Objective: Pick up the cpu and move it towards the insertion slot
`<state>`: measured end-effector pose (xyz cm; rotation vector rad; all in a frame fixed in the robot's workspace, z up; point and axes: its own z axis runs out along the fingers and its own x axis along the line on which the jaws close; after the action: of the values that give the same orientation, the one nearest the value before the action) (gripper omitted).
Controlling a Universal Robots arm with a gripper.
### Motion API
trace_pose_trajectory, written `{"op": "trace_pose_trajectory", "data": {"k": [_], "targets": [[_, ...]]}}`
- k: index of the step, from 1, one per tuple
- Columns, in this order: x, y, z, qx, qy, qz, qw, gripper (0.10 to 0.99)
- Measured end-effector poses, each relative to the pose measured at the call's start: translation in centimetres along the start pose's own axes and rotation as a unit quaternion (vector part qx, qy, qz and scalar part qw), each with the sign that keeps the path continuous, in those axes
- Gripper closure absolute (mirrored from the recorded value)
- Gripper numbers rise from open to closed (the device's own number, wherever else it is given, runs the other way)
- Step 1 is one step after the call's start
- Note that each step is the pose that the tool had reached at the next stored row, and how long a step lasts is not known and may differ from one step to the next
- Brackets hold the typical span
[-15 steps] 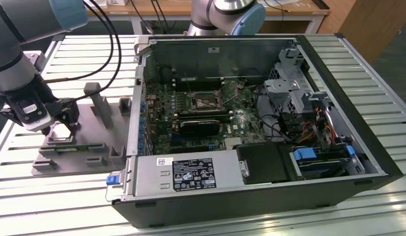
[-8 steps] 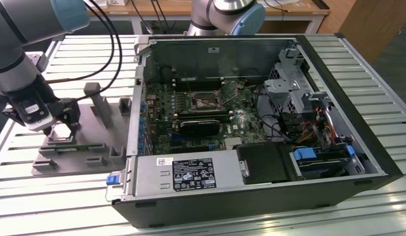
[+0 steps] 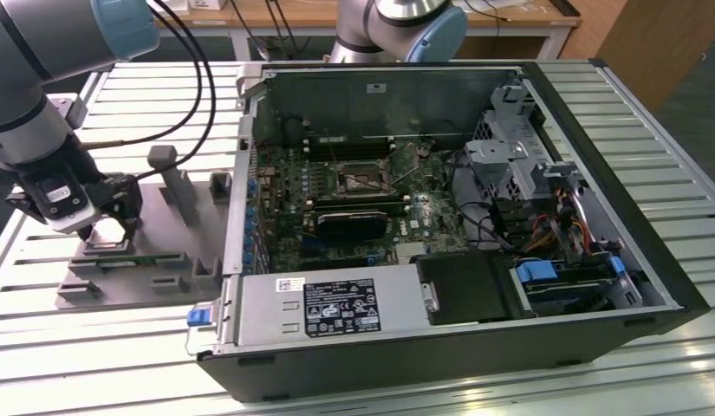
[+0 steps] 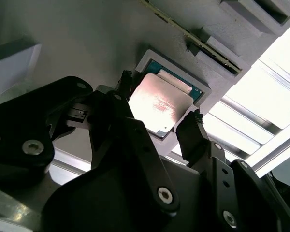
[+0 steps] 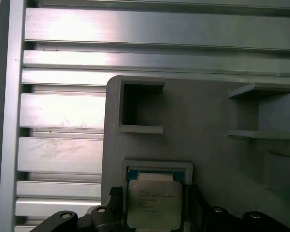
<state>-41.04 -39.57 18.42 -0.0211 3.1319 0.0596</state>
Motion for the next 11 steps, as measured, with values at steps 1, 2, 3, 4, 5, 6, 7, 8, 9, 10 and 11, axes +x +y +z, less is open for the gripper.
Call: {"op": "trace_pose_trajectory", "data": {"k": [1, 2, 3, 4, 5, 6, 7, 8, 9, 10, 11], "targets": [[0.0, 0.0, 0.0, 0.0, 0.0, 0.0, 1.0, 0.439], [0.0, 0.0, 0.01, 0.0, -0.0001, 0.0, 1.0, 0.439], [0.0, 0.0, 0.01, 0.0, -0.0001, 0.0, 1.0, 0.439], [0.0, 0.0, 0.01, 0.0, -0.0001, 0.0, 1.0, 0.439], [0.0, 0.0, 0.01, 0.0, -0.0001, 0.0, 1.0, 0.439], [0.0, 0.0, 0.01, 0.0, -0.0001, 0.0, 1.0, 0.439], [0.0, 0.0, 0.02, 0.0, -0.0001, 0.0, 1.0, 0.439], [0.0, 0.0, 0.02, 0.0, -0.0001, 0.0, 1.0, 0.455], [0.0, 0.0, 0.01, 0.0, 0.0, 0.0, 1.0, 0.518], [0.0, 0.0, 0.01, 0.0, 0.0, 0.0, 1.0, 0.549], [0.0, 0.0, 0.01, 0.0, 0.0, 0.0, 1.0, 0.549]]}}
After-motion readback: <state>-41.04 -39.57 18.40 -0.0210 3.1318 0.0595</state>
